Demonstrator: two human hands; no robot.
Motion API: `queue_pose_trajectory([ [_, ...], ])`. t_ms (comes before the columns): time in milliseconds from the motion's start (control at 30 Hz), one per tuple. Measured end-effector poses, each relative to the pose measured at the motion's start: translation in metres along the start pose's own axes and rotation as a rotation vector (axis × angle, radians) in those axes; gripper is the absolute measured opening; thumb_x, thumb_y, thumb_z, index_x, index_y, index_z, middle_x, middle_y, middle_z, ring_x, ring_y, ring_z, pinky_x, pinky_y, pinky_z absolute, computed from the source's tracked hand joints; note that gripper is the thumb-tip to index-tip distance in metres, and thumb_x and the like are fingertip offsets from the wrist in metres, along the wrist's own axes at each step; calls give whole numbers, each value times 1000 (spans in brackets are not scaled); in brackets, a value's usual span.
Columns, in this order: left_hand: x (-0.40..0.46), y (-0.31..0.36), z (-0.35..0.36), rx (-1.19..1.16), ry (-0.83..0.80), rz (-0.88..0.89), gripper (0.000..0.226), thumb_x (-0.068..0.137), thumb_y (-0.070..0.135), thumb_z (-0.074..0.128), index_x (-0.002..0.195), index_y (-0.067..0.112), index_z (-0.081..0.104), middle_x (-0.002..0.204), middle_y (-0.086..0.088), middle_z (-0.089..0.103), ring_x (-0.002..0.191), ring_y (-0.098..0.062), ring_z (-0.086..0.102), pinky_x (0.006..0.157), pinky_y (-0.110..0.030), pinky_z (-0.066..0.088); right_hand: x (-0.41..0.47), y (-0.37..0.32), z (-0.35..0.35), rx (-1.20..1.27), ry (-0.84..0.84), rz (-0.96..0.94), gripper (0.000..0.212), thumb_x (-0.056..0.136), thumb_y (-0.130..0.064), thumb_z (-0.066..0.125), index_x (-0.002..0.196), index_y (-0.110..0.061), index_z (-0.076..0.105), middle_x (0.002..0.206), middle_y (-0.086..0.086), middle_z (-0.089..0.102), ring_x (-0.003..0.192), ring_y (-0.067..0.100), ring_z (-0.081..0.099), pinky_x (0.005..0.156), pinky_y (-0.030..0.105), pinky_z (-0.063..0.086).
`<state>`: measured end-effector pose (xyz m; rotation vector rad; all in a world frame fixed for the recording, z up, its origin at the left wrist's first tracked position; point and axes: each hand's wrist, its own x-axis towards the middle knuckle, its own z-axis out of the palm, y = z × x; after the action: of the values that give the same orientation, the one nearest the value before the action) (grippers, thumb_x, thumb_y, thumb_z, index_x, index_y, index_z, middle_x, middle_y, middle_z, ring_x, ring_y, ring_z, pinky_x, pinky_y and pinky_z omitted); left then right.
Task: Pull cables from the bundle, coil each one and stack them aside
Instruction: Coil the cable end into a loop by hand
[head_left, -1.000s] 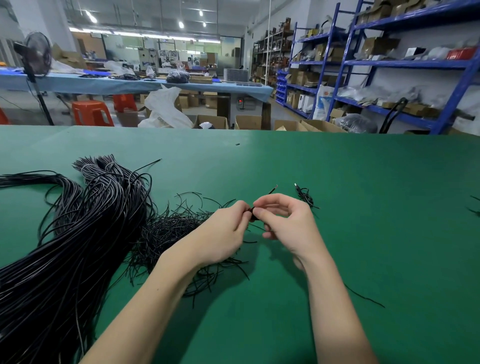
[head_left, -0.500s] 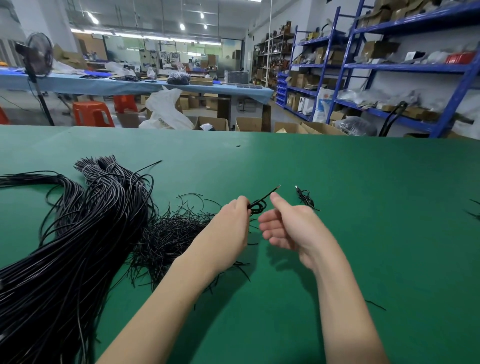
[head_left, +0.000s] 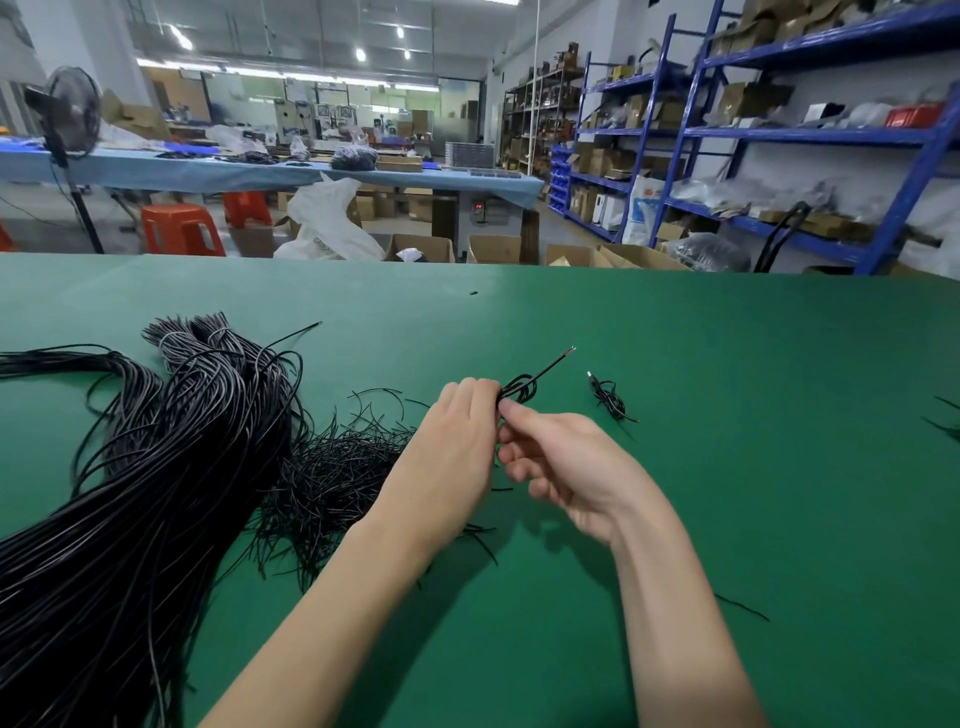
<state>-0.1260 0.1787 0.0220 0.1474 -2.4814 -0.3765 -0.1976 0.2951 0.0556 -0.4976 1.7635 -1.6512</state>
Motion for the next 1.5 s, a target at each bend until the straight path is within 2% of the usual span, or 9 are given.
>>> queue_pose_trajectory([
  [333,-3,0,4,26,-59,36,37,88,-11,44,125,-4,48,112,-15,49,100,-28,45,88,-29,34,0,3,-10,9,-12,-54,20,97,-17,68,78,-8,68,65,0,66,48,2,58,42,13,43],
  [500,-2,-2,5,58,-72,56,38,85,-15,47,122,-7,51,108,-17,51,95,-30,48,85,-31,34,2,7,-14,258,8,27,3,87,-3,74,85,-1,75,68,5,73,54,6,68,47,12,51],
  [667,-1,-5,7,64,-109,47,38,90,-10,44,127,-6,46,113,-15,47,101,-28,45,89,-31,37,4,12,-11,253,77,-33,8,85,2,75,79,-4,77,73,7,76,61,9,72,56,16,56],
  [833,2,-8,4,51,-122,8,41,88,-13,40,127,-1,43,113,-9,41,102,-23,40,90,-33,38,5,10,-2,74,204,-225,6,83,-1,79,79,-5,76,65,7,74,59,12,71,56,18,56],
  [967,7,-5,0,-56,-135,-58,22,99,-4,36,119,2,44,106,-6,43,95,-20,41,82,-25,32,9,15,1,-356,416,-528,17,79,-9,78,68,-22,76,61,-9,72,57,6,68,61,18,57],
  [1133,12,-5,-16,-242,-199,-276,23,108,20,32,109,5,49,87,-1,57,74,-16,51,62,-23,36,16,32,6,-613,466,-991,10,83,-7,73,84,-15,79,79,-3,73,66,15,66,62,34,57],
  [1233,12,-11,-22,-324,-213,-342,25,109,25,31,106,9,51,78,3,54,64,-7,47,55,-15,37,19,38,11,-584,473,-1081,12,85,-3,76,92,-12,81,88,-2,75,72,12,68,66,29,58],
  [1367,10,-9,-18,-317,-22,-194,15,108,18,34,104,9,46,80,-1,56,65,-6,51,60,-13,36,18,37,16,-344,409,-935,15,87,-3,75,94,-14,81,87,-6,76,73,7,68,60,18,54],
  [1500,9,-15,-10,-239,74,-75,20,107,13,36,118,3,50,101,-6,55,88,-18,51,75,-14,33,12,22,19,369,115,-302,14,96,-14,65,90,-10,78,84,9,76,61,12,65,53,21,54],
])
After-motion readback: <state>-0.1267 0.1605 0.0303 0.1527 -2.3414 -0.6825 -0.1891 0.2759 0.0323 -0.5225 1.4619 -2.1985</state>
